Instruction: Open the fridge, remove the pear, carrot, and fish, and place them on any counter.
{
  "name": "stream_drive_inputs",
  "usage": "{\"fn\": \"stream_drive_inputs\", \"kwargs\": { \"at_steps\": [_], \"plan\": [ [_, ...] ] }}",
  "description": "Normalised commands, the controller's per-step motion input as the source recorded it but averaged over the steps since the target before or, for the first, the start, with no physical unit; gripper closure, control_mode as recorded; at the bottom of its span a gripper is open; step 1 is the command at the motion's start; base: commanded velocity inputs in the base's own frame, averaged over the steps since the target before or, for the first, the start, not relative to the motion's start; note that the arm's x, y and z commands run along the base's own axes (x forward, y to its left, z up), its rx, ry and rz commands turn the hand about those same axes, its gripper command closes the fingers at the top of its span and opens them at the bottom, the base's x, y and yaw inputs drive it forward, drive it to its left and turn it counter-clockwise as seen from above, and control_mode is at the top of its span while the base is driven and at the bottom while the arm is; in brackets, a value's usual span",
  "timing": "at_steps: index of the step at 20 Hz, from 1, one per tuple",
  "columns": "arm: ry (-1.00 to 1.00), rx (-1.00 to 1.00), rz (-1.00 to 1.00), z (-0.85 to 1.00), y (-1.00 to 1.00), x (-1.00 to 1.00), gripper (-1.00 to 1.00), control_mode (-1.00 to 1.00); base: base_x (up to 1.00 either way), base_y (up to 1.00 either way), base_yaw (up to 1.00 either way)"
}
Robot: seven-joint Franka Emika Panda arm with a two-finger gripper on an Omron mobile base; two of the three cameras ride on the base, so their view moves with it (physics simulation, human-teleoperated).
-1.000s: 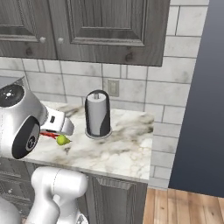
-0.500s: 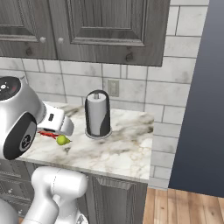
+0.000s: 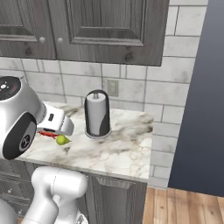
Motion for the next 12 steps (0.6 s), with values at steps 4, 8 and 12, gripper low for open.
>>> {"fn": "stream_drive_inputs", "kwargs": {
  "at_steps": [4, 8, 12],
  "plan": [
    [0.00, 0.00, 0.00, 0.00, 0.00, 0.00, -1.00, 1.00, -0.73, -0.40, -0.35],
    [0.00, 0.00, 0.00, 0.00, 0.00, 0.00, -1.00, 1.00, -0.86, -0.59, -0.34],
    [0.00, 0.00, 0.00, 0.00, 0.00, 0.00, -1.00, 1.00, -0.29, -0.82, -0.54]
  ]
}}
